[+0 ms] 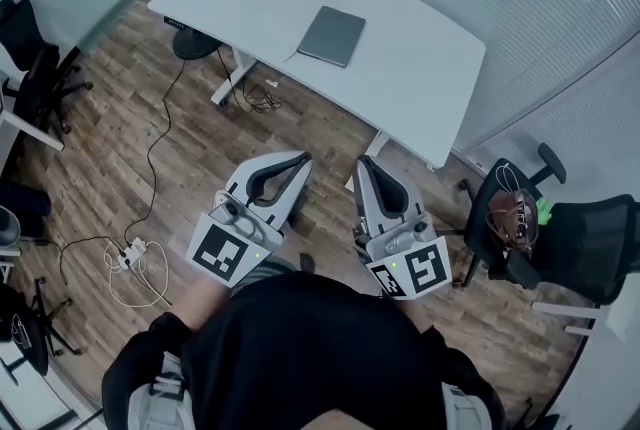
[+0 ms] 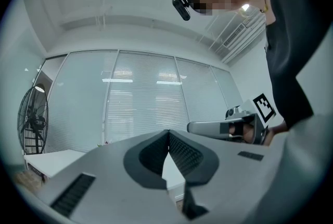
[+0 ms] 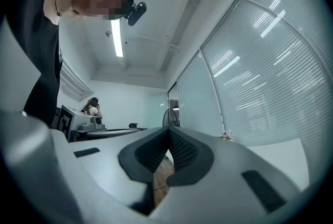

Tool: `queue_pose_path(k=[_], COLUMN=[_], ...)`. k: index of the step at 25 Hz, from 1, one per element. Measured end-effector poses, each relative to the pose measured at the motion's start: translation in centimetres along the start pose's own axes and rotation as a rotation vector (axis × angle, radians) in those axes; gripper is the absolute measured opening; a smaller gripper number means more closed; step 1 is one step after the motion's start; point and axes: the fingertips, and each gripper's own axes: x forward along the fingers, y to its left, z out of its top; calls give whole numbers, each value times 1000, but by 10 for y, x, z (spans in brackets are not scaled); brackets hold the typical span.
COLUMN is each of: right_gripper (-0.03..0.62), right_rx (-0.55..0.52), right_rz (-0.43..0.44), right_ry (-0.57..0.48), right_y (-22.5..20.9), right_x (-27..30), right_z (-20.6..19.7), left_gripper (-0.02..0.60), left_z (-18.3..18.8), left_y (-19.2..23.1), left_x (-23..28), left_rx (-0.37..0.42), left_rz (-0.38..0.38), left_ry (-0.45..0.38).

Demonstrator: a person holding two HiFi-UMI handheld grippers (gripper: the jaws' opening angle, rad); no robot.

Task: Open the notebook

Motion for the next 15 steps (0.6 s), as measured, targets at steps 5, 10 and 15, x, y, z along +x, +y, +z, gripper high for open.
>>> queue_pose_path(k=[5,10,15], right_gripper=[5,5,5], right_rx=[-23,-27,-26], right_rz=[-42,-83,-95], right_ry=[-1,0,2], right_y=[-19,-45,-67], right_x=[1,21,48], right_z=[-2,-7,-15], left_gripper=[11,11,11], left_z=[-4,-12,-19], left_y=[8,27,50], left_x=[14,40,66], left_rx=[8,9,6], left_rz=[-23,-65,-83], left_ry=[-19,-18,-26])
